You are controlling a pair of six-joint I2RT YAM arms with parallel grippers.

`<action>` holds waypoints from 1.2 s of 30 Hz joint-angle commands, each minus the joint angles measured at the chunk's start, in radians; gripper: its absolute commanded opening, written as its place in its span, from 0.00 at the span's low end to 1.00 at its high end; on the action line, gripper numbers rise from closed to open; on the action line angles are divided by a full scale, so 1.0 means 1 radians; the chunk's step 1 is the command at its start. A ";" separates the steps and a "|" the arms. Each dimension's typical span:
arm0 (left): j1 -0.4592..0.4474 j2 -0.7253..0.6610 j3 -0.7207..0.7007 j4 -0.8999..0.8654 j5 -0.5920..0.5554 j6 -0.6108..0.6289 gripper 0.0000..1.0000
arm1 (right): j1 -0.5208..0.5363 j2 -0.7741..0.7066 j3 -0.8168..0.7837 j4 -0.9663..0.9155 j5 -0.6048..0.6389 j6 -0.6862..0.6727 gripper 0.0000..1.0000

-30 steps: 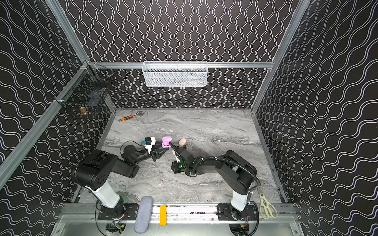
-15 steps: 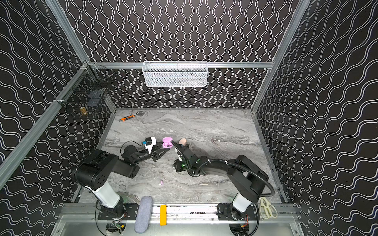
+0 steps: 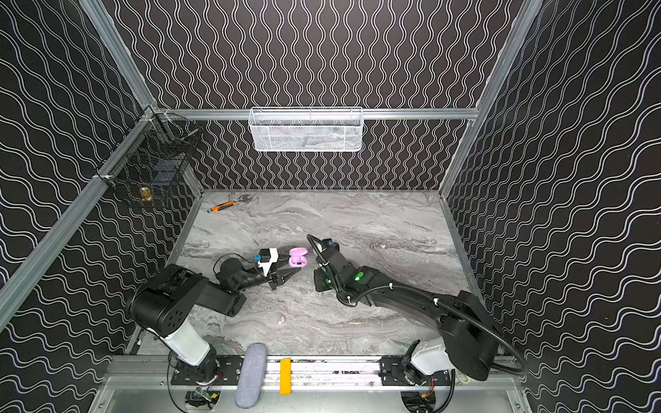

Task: Insert wireless bluetooth earbuds into charging case
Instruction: Pick up the wireless bluetooth earbud from the center of the table, then insert the wireless bluetooth earbud into the charging case.

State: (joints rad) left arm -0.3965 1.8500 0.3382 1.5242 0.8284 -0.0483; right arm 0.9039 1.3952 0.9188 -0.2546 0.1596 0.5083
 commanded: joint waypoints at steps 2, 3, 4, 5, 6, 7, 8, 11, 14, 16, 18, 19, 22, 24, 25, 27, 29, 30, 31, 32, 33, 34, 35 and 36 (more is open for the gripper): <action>-0.005 -0.003 0.000 0.026 -0.015 0.026 0.36 | 0.013 -0.026 0.056 -0.130 0.110 0.008 0.18; -0.007 -0.003 -0.002 0.025 -0.017 0.028 0.36 | 0.016 -0.030 0.066 -0.139 0.121 0.006 0.18; -0.008 -0.003 -0.003 0.025 -0.018 0.031 0.36 | 0.019 -0.031 0.072 -0.148 0.132 0.008 0.18; -0.010 -0.003 -0.003 0.025 -0.018 0.033 0.36 | 0.023 -0.034 0.072 -0.156 0.140 0.007 0.18; -0.009 -0.003 -0.003 0.025 -0.018 0.033 0.36 | 0.028 -0.036 0.104 -0.160 0.148 0.006 0.18; -0.010 -0.003 -0.004 0.025 -0.019 0.036 0.36 | 0.034 -0.037 0.115 -0.165 0.157 0.006 0.18; -0.014 -0.002 -0.004 0.025 -0.021 0.040 0.36 | 0.041 -0.038 0.126 -0.171 0.166 0.003 0.18; -0.021 -0.005 -0.008 0.025 -0.026 0.049 0.36 | 0.060 -0.033 0.158 -0.193 0.197 0.003 0.18; -0.022 -0.003 -0.010 0.025 -0.029 0.052 0.36 | 0.067 -0.033 0.174 -0.199 0.207 -0.001 0.18; -0.023 -0.005 -0.009 0.025 -0.028 0.054 0.36 | 0.068 -0.033 0.182 -0.200 0.209 -0.004 0.18; -0.024 -0.005 -0.008 0.025 -0.028 0.052 0.36 | 0.072 -0.035 0.192 -0.204 0.209 -0.009 0.18; -0.025 -0.004 -0.009 0.025 -0.028 0.052 0.36 | 0.074 -0.037 0.194 -0.203 0.209 -0.011 0.18; -0.025 -0.002 -0.008 0.025 -0.023 0.052 0.36 | 0.081 -0.045 0.201 -0.192 0.215 -0.019 0.18; -0.026 -0.004 -0.008 0.025 -0.023 0.051 0.36 | 0.082 -0.042 0.211 -0.196 0.221 -0.022 0.18; -0.026 -0.004 -0.009 0.025 -0.022 0.053 0.36 | 0.084 -0.040 0.217 -0.201 0.225 -0.024 0.18; -0.027 -0.003 -0.009 0.025 -0.024 0.056 0.36 | 0.088 -0.031 0.229 -0.207 0.231 -0.028 0.18; -0.028 -0.003 -0.009 0.025 -0.026 0.056 0.37 | 0.095 -0.021 0.244 -0.221 0.245 -0.030 0.18; -0.028 -0.004 -0.009 0.025 -0.025 0.056 0.37 | 0.098 -0.017 0.252 -0.226 0.250 -0.032 0.18; -0.028 -0.004 -0.009 0.025 -0.025 0.057 0.37 | 0.102 -0.011 0.260 -0.231 0.255 -0.033 0.18; -0.028 -0.003 -0.010 0.025 -0.027 0.057 0.37 | 0.107 -0.005 0.267 -0.235 0.260 -0.033 0.18; -0.029 -0.003 -0.010 0.025 -0.028 0.057 0.37 | 0.111 0.000 0.273 -0.240 0.264 -0.033 0.18; -0.029 -0.003 -0.010 0.025 -0.028 0.056 0.37 | 0.115 0.006 0.280 -0.244 0.269 -0.033 0.18; -0.028 -0.003 -0.010 0.025 -0.027 0.058 0.37 | 0.118 0.012 0.288 -0.251 0.274 -0.032 0.18; -0.029 -0.003 -0.009 0.025 -0.028 0.058 0.36 | 0.121 0.017 0.293 -0.256 0.278 -0.032 0.18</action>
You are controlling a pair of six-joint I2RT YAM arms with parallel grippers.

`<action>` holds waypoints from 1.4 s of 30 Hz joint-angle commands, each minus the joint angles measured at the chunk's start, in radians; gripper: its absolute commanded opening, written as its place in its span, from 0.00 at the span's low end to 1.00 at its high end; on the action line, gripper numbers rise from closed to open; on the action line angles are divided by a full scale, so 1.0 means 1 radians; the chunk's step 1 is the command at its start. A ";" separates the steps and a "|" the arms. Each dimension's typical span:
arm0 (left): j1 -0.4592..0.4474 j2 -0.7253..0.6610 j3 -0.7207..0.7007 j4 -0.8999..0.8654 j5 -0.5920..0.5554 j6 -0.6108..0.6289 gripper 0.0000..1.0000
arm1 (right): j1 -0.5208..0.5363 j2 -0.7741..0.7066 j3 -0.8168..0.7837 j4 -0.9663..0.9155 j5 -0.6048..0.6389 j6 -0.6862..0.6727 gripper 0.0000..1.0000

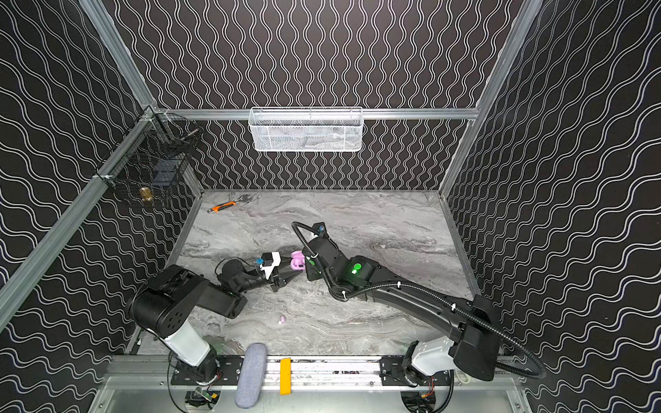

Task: Insert wireless bluetooth earbuds into charging case
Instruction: Insert the wireless bluetooth earbud into the charging case.

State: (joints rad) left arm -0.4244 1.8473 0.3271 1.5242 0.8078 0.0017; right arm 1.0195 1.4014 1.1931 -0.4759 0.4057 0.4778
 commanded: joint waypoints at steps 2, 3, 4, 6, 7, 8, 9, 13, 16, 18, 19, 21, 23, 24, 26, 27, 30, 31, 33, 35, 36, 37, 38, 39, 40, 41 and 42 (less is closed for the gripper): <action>-0.001 -0.001 0.000 0.025 -0.007 0.009 0.37 | 0.011 0.023 0.029 -0.044 0.040 -0.002 0.18; -0.001 -0.002 0.000 0.025 -0.009 0.010 0.36 | 0.014 0.029 0.033 -0.046 0.045 -0.003 0.18; -0.003 -0.002 0.000 0.025 -0.008 0.009 0.37 | 0.017 0.038 0.038 -0.049 0.048 -0.005 0.18; -0.003 -0.001 0.001 0.026 -0.008 0.010 0.37 | 0.020 0.053 0.050 -0.056 0.049 -0.005 0.18; -0.003 -0.002 0.001 0.025 -0.008 0.011 0.37 | 0.023 0.062 0.056 -0.056 0.050 -0.008 0.18; -0.003 -0.002 0.000 0.025 -0.008 0.012 0.37 | 0.026 0.070 0.061 -0.058 0.053 -0.009 0.18; -0.002 -0.001 -0.001 0.025 -0.008 0.012 0.37 | 0.029 0.080 0.067 -0.060 0.055 -0.010 0.18; -0.002 -0.002 -0.001 0.025 -0.007 0.012 0.37 | 0.042 0.117 0.092 -0.066 0.075 -0.015 0.18; -0.002 -0.003 -0.001 0.025 -0.008 0.011 0.37 | 0.048 0.138 0.104 -0.068 0.088 -0.018 0.18; -0.003 -0.003 -0.001 0.025 -0.009 0.010 0.37 | 0.050 0.146 0.106 -0.068 0.089 -0.016 0.18; -0.003 -0.005 -0.001 0.025 -0.009 0.009 0.37 | 0.050 0.149 0.104 -0.066 0.091 -0.018 0.18; -0.002 -0.004 -0.003 0.025 -0.009 0.010 0.37 | 0.050 0.154 0.102 -0.065 0.094 -0.018 0.18; -0.002 -0.005 -0.002 0.025 -0.007 0.010 0.37 | 0.050 0.159 0.102 -0.064 0.102 -0.018 0.18; -0.003 -0.004 -0.003 0.025 -0.007 0.010 0.37 | 0.050 0.161 0.103 -0.064 0.106 -0.019 0.18; -0.002 -0.005 -0.001 0.025 -0.004 0.009 0.37 | 0.050 0.166 0.105 -0.064 0.115 -0.018 0.18; -0.002 -0.005 -0.002 0.025 -0.003 0.008 0.37 | 0.050 0.169 0.106 -0.063 0.117 -0.018 0.18; -0.003 -0.006 -0.003 0.025 -0.002 0.008 0.37 | 0.051 0.178 0.109 -0.065 0.126 -0.018 0.18; -0.002 -0.006 -0.003 0.026 -0.002 0.007 0.37 | 0.052 0.183 0.112 -0.065 0.133 -0.016 0.18; -0.003 -0.006 -0.003 0.026 -0.001 0.006 0.37 | 0.056 0.188 0.114 -0.067 0.143 -0.013 0.18; -0.002 -0.006 -0.003 0.025 -0.001 0.006 0.37 | 0.060 0.191 0.115 -0.068 0.157 -0.011 0.18; -0.003 -0.006 -0.003 0.025 0.000 0.007 0.37 | 0.060 0.191 0.114 -0.068 0.159 -0.011 0.18; -0.003 -0.007 -0.003 0.025 0.002 0.007 0.37 | 0.062 0.189 0.113 -0.064 0.159 -0.011 0.18; -0.002 -0.008 -0.003 0.025 0.001 0.009 0.37 | 0.063 0.190 0.111 -0.061 0.159 -0.012 0.18; -0.003 -0.007 -0.002 0.026 0.001 0.004 0.37 | 0.065 0.191 0.111 -0.059 0.161 -0.012 0.18; -0.002 -0.007 -0.003 0.025 0.001 0.004 0.37 | 0.067 0.192 0.112 -0.061 0.166 -0.010 0.18; -0.002 -0.006 -0.003 0.025 0.003 0.007 0.37 | 0.068 0.194 0.114 -0.062 0.168 -0.011 0.18; -0.002 -0.007 -0.003 0.025 0.002 0.005 0.37 | 0.070 0.196 0.117 -0.063 0.170 -0.010 0.18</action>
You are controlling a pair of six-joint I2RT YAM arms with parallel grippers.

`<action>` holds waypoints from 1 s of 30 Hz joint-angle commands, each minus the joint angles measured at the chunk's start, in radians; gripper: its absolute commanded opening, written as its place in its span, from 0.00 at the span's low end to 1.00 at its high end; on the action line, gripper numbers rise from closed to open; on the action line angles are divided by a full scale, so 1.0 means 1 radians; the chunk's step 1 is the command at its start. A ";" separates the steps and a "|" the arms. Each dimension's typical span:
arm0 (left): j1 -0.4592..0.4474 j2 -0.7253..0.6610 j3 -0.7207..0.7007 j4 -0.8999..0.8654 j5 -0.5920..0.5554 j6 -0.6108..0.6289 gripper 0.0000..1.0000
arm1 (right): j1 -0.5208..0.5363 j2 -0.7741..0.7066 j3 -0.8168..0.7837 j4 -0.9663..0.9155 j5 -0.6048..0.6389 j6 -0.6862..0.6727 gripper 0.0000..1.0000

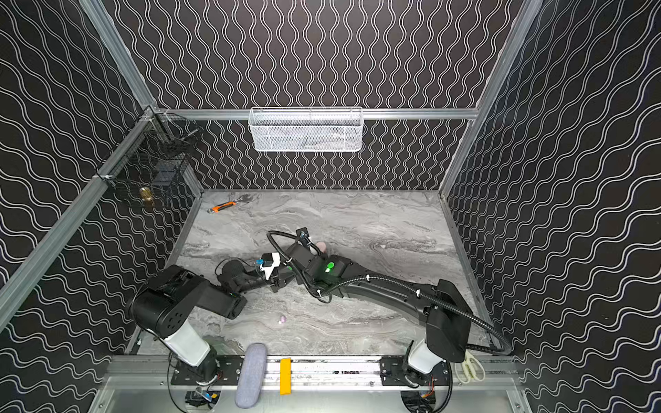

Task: Insert wireless bluetooth earbuds into charging case
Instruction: Insert the wireless bluetooth earbud into the charging case.

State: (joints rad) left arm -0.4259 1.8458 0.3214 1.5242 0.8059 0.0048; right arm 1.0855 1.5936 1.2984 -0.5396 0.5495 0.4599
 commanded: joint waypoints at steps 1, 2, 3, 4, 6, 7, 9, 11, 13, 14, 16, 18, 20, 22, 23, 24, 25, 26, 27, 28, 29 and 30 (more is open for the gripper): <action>-0.001 -0.006 0.003 0.025 0.003 0.001 0.37 | 0.005 0.005 0.013 0.003 0.027 0.007 0.18; -0.002 -0.006 0.002 0.025 0.003 0.003 0.37 | 0.006 0.006 0.014 0.006 0.026 0.004 0.18; -0.001 -0.006 0.003 0.025 0.004 0.003 0.37 | 0.008 0.009 0.017 0.005 0.027 0.003 0.18; -0.001 -0.005 0.004 0.025 0.005 0.003 0.37 | 0.011 0.012 0.021 0.003 0.031 0.003 0.18; -0.001 -0.006 0.003 0.025 0.005 0.002 0.37 | 0.015 0.019 0.028 -0.001 0.040 0.002 0.18; -0.001 -0.005 0.003 0.025 0.003 0.002 0.37 | 0.017 0.023 0.031 -0.003 0.045 0.000 0.18; -0.001 -0.005 0.002 0.025 0.004 0.003 0.37 | 0.023 0.030 0.037 -0.006 0.049 -0.001 0.18; -0.001 -0.005 0.003 0.025 0.003 0.004 0.37 | 0.027 0.039 0.044 -0.009 0.056 -0.003 0.18; -0.001 -0.006 0.002 0.025 0.003 0.003 0.36 | 0.033 0.050 0.055 -0.028 0.072 -0.001 0.18; -0.001 -0.007 0.001 0.025 0.003 0.004 0.37 | 0.036 0.053 0.059 -0.034 0.080 0.001 0.18; -0.001 -0.007 0.002 0.025 0.001 0.003 0.37 | 0.039 0.058 0.064 -0.046 0.091 0.003 0.18; -0.001 -0.008 0.002 0.025 0.002 0.002 0.37 | 0.044 0.063 0.064 -0.049 0.099 0.002 0.18; -0.001 -0.007 0.002 0.025 -0.001 0.003 0.37 | 0.049 0.071 0.070 -0.064 0.114 0.005 0.18; -0.001 -0.007 0.002 0.025 -0.002 0.003 0.37 | 0.053 0.082 0.079 -0.077 0.127 0.010 0.18; -0.001 -0.008 0.001 0.025 -0.001 0.001 0.37 | 0.056 0.087 0.081 -0.082 0.134 0.012 0.18; -0.001 -0.007 0.001 0.025 -0.002 0.001 0.37 | 0.058 0.091 0.086 -0.086 0.139 0.012 0.18; -0.001 -0.007 0.002 0.025 -0.002 0.001 0.37 | 0.060 0.096 0.088 -0.090 0.146 0.014 0.18; -0.001 -0.007 0.002 0.025 -0.002 0.001 0.37 | 0.060 0.102 0.092 -0.095 0.153 0.017 0.18; -0.002 -0.008 0.002 0.025 -0.002 0.001 0.37 | 0.062 0.107 0.097 -0.106 0.159 0.024 0.18; -0.001 -0.007 0.002 0.026 -0.002 0.001 0.36 | 0.062 0.111 0.099 -0.110 0.161 0.026 0.18; 0.000 -0.009 0.001 0.025 -0.002 0.001 0.37 | 0.062 0.111 0.099 -0.110 0.163 0.027 0.18; -0.001 -0.007 0.002 0.025 -0.002 0.001 0.37 | 0.062 0.108 0.096 -0.106 0.162 0.027 0.18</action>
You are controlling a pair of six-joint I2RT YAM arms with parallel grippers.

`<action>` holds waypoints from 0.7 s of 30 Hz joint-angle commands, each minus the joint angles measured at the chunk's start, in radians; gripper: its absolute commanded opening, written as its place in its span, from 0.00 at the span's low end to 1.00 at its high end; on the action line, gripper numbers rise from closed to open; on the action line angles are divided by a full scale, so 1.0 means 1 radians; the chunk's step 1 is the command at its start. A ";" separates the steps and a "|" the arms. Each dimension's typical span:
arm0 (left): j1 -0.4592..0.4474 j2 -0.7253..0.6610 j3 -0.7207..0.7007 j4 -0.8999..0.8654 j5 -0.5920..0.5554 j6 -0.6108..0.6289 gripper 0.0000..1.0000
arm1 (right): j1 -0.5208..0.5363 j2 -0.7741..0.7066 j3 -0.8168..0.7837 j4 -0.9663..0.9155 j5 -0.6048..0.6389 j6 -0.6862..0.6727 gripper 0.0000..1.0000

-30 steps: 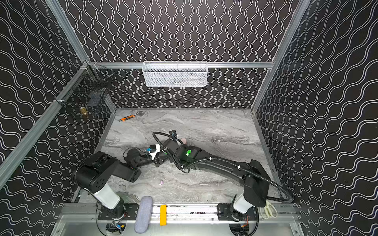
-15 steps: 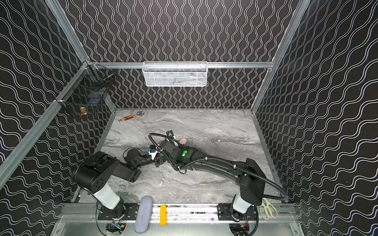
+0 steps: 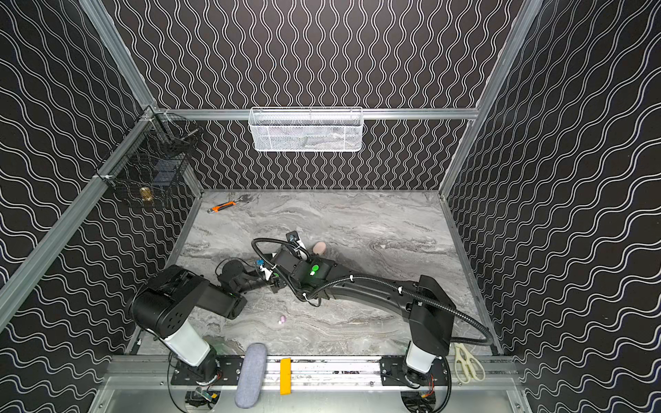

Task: Insert wireless bluetooth earbuds into charging case
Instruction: Insert the wireless bluetooth earbud into the charging case.

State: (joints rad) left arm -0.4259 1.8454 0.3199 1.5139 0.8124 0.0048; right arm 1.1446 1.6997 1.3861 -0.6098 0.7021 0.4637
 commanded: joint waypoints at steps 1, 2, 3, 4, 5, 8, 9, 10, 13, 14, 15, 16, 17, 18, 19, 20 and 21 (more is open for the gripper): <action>-0.001 -0.009 0.003 0.035 -0.008 0.001 0.36 | 0.003 -0.001 0.006 -0.031 0.010 0.022 0.18; -0.001 -0.007 0.002 0.036 -0.007 0.000 0.37 | 0.003 -0.003 0.004 -0.033 0.015 0.025 0.18; 0.000 -0.007 0.003 0.035 -0.007 0.001 0.37 | 0.003 -0.004 0.004 -0.035 0.019 0.029 0.18; -0.001 -0.006 0.003 0.036 -0.006 0.001 0.37 | 0.003 -0.005 0.004 -0.037 0.021 0.030 0.18; -0.001 -0.007 0.004 0.035 -0.007 0.000 0.37 | 0.003 -0.007 0.004 -0.036 0.023 0.031 0.18; -0.002 -0.007 0.004 0.036 -0.005 -0.002 0.37 | 0.004 -0.017 -0.003 -0.024 0.021 0.029 0.18; -0.001 -0.007 0.004 0.035 -0.005 -0.001 0.37 | 0.004 -0.020 -0.006 -0.019 0.022 0.027 0.18; -0.002 -0.007 0.004 0.035 -0.004 -0.002 0.37 | 0.003 -0.021 -0.007 -0.015 0.021 0.025 0.18; -0.001 -0.007 0.004 0.035 -0.004 -0.001 0.37 | 0.003 -0.016 0.000 -0.019 0.028 0.027 0.18; -0.001 -0.007 0.004 0.035 -0.003 -0.003 0.37 | 0.003 -0.014 0.002 -0.019 0.030 0.024 0.18; -0.001 -0.008 0.004 0.036 -0.004 -0.001 0.37 | 0.003 -0.012 0.006 -0.019 0.028 0.023 0.18; -0.001 -0.006 0.004 0.036 -0.003 -0.002 0.37 | 0.004 -0.009 0.008 -0.018 0.025 0.022 0.18; -0.001 -0.006 0.004 0.036 -0.004 -0.003 0.37 | 0.005 -0.006 0.008 -0.015 0.024 0.022 0.18; -0.001 -0.008 0.004 0.035 -0.004 -0.002 0.37 | 0.006 -0.003 0.010 -0.016 0.026 0.021 0.18; -0.001 -0.007 0.004 0.035 -0.002 -0.003 0.37 | 0.006 -0.001 0.011 -0.016 0.029 0.021 0.18; -0.001 -0.007 0.004 0.036 -0.002 -0.002 0.37 | 0.007 0.001 0.012 -0.018 0.036 0.023 0.18; -0.002 -0.008 0.004 0.036 -0.002 -0.003 0.37 | 0.009 0.004 0.015 -0.024 0.041 0.027 0.18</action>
State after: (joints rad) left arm -0.4259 1.8454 0.3199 1.5162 0.8124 0.0048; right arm 1.1500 1.6981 1.3876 -0.6289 0.7238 0.4778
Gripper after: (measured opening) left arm 0.420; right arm 0.180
